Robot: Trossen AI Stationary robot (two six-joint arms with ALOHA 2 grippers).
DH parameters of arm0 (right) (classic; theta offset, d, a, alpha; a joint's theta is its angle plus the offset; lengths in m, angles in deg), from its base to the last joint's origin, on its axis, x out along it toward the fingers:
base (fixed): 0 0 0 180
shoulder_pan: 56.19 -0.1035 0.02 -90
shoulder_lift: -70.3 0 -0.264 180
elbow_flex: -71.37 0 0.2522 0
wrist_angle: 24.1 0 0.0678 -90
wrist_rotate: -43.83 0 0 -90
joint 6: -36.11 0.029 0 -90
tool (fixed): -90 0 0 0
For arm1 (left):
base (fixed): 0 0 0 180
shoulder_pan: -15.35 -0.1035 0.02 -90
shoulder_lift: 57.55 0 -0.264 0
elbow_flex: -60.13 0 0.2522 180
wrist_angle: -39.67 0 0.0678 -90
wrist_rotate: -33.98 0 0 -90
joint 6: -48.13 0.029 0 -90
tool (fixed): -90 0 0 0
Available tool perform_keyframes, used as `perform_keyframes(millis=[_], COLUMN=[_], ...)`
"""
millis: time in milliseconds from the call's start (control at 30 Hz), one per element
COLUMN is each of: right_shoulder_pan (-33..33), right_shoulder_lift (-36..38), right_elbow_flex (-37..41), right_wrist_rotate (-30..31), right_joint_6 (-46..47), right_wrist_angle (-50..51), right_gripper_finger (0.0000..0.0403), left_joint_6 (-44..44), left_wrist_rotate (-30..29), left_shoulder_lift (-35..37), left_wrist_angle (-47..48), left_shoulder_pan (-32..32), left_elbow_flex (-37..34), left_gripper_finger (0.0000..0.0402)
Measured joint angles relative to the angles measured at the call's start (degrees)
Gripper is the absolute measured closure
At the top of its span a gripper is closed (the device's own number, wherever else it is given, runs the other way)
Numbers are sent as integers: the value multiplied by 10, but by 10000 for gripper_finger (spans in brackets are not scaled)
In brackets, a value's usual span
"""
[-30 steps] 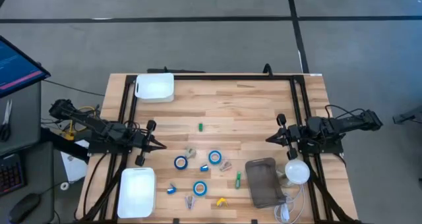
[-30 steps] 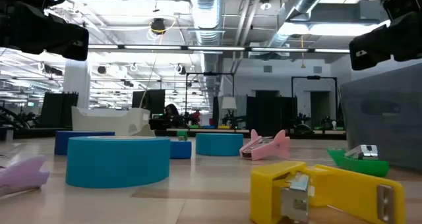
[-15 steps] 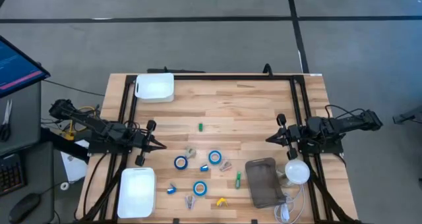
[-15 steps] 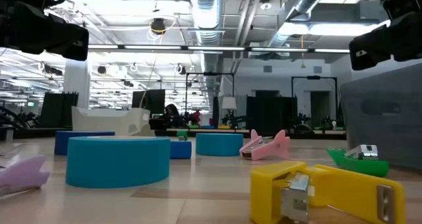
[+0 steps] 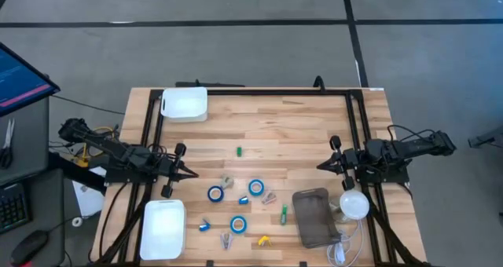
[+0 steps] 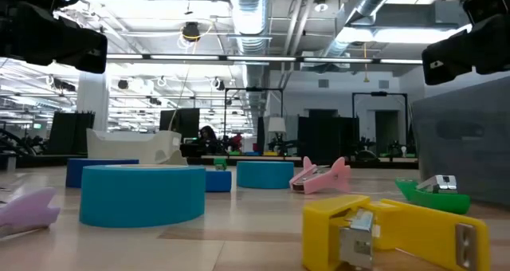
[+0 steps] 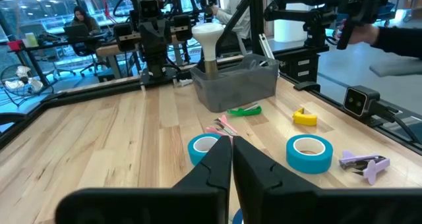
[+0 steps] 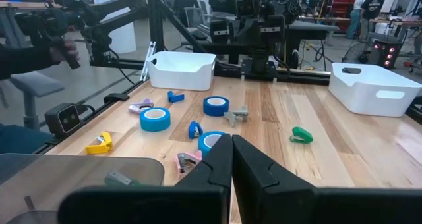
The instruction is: Pick and place Stapler, Stapler remover, tape
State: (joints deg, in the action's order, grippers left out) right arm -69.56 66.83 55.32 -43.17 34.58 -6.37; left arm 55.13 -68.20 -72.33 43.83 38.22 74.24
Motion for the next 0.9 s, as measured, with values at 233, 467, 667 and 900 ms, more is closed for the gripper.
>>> perform_keyframes(millis=[233,467,667,900], right_shoulder_pan=[0,0,0,2], right_shoulder_lift=[0,0,0,0], right_elbow_flex=[0,0,0,1], right_wrist_rotate=[0,0,0,11], right_joint_6=[1,1,1,-3], right_wrist_angle=[0,0,-1,-7], right_gripper_finger=[403,403,403,403], left_joint_6=[0,-30,-30,-30], left_wrist_rotate=[0,0,0,-3], left_shoulder_lift=[0,0,0,0], left_wrist_angle=[-5,-13,-13,-25], left_shoulder_pan=[0,0,0,0], left_elbow_flex=[0,0,0,0], left_gripper_finger=[394,394,394,394])
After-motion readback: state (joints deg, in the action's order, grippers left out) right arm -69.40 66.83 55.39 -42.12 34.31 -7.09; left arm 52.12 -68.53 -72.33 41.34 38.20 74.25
